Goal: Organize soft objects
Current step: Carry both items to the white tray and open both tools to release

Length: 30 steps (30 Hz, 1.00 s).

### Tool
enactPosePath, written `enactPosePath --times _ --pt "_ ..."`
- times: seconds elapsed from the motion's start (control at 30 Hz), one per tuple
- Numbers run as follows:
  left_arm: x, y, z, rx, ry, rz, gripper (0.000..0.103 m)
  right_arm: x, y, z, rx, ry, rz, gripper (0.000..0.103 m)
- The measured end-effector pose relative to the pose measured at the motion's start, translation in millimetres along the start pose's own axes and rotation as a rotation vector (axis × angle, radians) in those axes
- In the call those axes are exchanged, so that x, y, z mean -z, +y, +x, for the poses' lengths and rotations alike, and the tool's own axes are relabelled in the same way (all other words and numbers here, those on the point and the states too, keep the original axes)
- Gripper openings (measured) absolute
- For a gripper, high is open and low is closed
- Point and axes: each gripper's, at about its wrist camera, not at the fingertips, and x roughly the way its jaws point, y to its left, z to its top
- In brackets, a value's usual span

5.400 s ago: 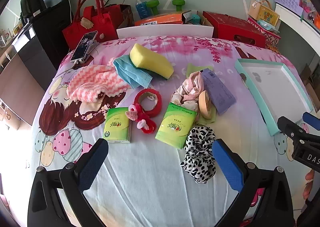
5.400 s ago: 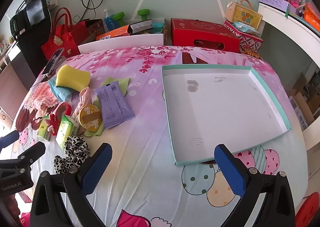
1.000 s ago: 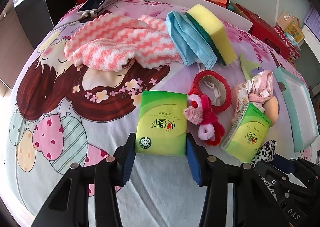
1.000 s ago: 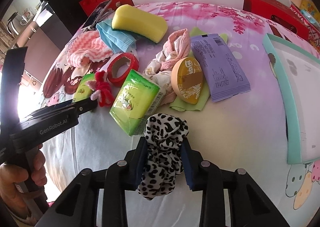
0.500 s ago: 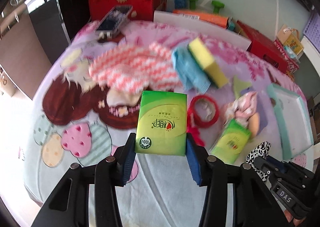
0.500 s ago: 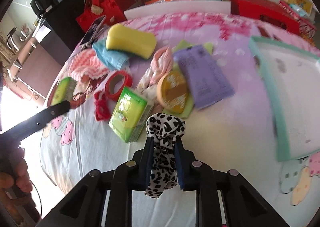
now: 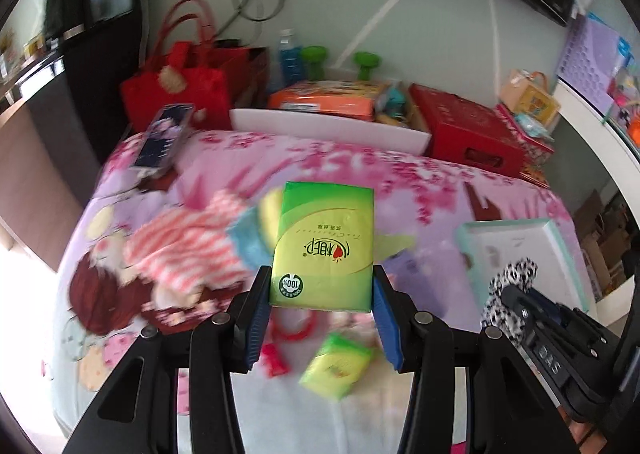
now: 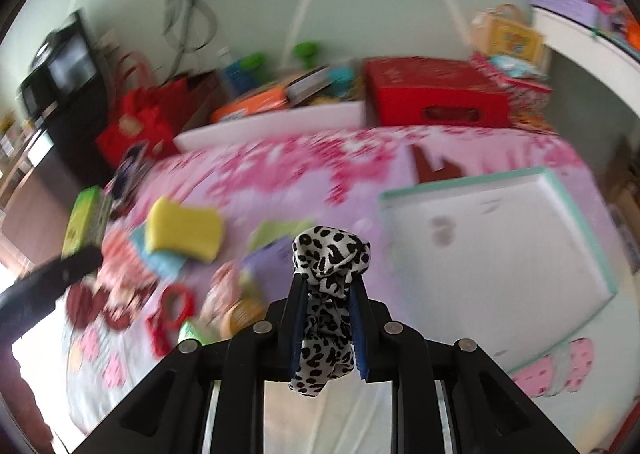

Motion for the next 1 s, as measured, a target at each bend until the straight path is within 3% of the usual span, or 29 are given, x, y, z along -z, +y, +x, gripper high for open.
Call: enactPosePath --times 0.2,0.57,0.77,1.0 --pt "-12.5 -55.3 23.3 0.076 0.024 0.024 0.049 -20.6 -37.3 9.1 0.124 -0.024 0.102 0.022" --pt "-18.5 -131.6 74.8 0.132 0.101 0.011 0.049 -23.9 -104.5 13.9 0.337 -0.049 0.207 0.022" --pt "-7.0 -178.8 92.0 0.181 0.117 0.107 0.049 -10.9 -155.2 19.0 0.43 -0.01 0.304 0.022" --pt "14.9 -229.8 110.5 0.265 0.144 0.245 0.049 2.9 -193.6 16.5 0.461 -0.009 0.407 0.022"
